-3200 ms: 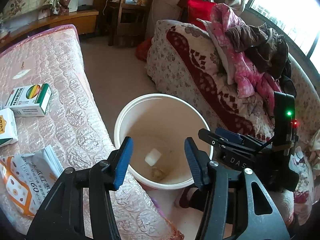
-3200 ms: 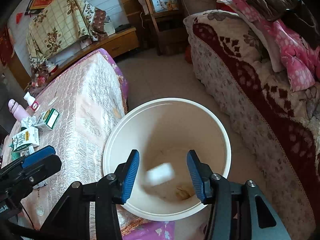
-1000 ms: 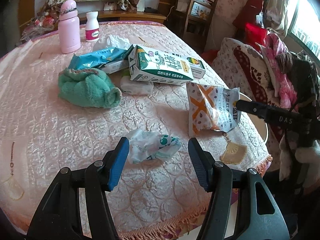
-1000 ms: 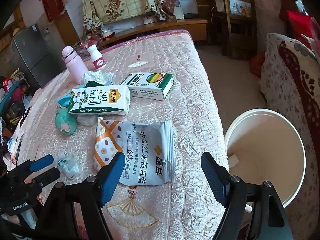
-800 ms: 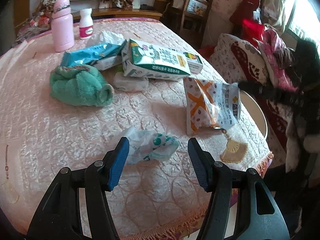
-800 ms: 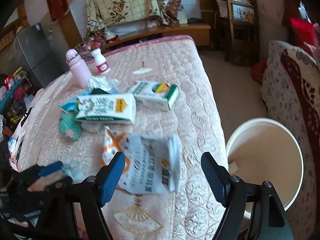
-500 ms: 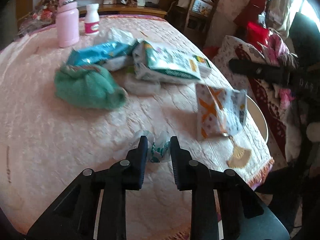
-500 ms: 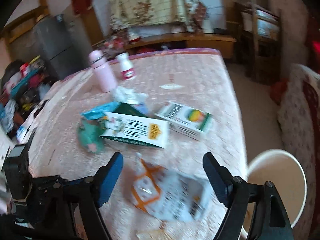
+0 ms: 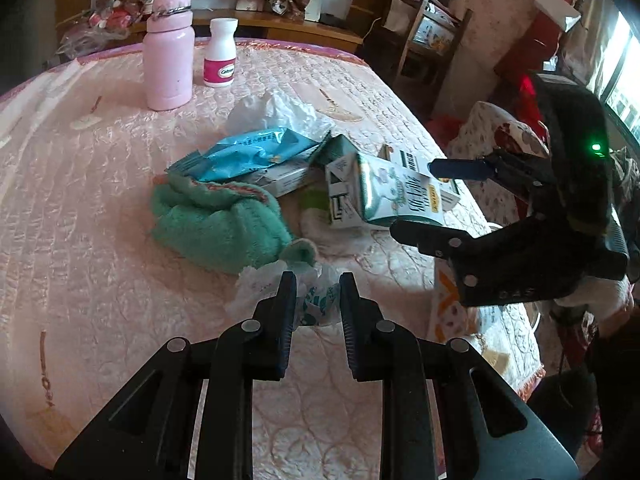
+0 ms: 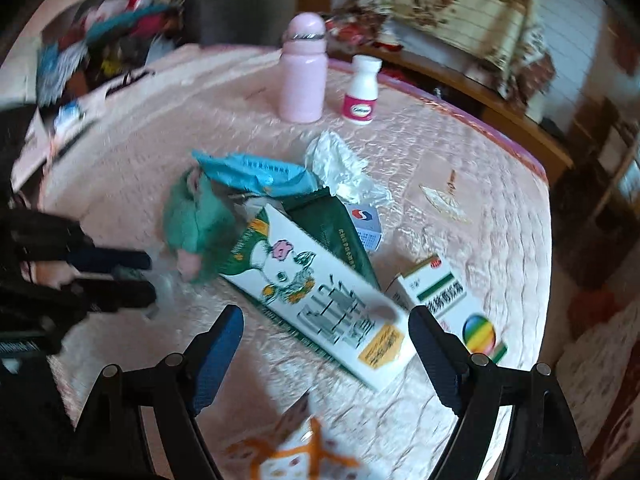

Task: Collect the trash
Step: 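Grasp the clear plastic wrapper with the left tool while the right tool grasps the milk carton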

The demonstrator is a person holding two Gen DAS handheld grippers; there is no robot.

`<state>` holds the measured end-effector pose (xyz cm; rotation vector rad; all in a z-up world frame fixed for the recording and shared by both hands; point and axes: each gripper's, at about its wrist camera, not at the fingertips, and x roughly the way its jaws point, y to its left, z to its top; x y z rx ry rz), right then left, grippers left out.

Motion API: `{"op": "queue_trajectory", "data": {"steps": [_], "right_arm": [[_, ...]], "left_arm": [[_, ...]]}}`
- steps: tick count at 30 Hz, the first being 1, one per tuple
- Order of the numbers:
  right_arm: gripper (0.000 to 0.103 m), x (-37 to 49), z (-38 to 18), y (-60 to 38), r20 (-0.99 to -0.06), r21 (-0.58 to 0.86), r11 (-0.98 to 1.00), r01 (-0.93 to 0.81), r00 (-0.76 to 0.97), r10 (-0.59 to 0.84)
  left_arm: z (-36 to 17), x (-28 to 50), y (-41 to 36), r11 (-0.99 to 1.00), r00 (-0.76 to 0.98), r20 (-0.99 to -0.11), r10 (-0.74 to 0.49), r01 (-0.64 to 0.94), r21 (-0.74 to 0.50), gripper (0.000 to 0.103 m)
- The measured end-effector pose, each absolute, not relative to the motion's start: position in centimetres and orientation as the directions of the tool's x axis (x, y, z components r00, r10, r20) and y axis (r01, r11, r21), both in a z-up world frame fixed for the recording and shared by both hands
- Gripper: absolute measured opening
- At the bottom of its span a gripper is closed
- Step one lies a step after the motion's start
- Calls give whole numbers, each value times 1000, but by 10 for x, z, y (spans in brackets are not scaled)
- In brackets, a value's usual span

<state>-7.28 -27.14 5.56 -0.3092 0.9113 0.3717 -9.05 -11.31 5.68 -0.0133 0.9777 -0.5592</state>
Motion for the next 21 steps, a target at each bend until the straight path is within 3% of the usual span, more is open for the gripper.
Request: {"op": "queue_trajectory", "data": {"steps": [2, 6, 11, 16, 21], "right_arm": [[83, -62, 48, -272, -821, -125, 887, -445, 548, 159], [68, -58, 43, -275, -813, -149, 891, -428, 566, 136], [59, -69, 57, -269, -768, -184, 888, -421, 626, 137], [58, -86, 88, -271, -716, -168, 901, -401, 678, 168], [57, -107, 118, -277, -682, -55, 923, -380, 690, 243]], "left_arm": [[55, -86, -112, 862, 428, -783, -452, 435, -261, 19], [53, -83, -110, 862, 426, -782, -456, 429, -269, 18], [56, -91, -110, 862, 434, -777, -456, 433, -265, 16], [67, -102, -106, 855, 448, -758, -473, 440, -274, 15], [73, -115, -103, 853, 453, -757, -472, 453, -261, 14]]}}
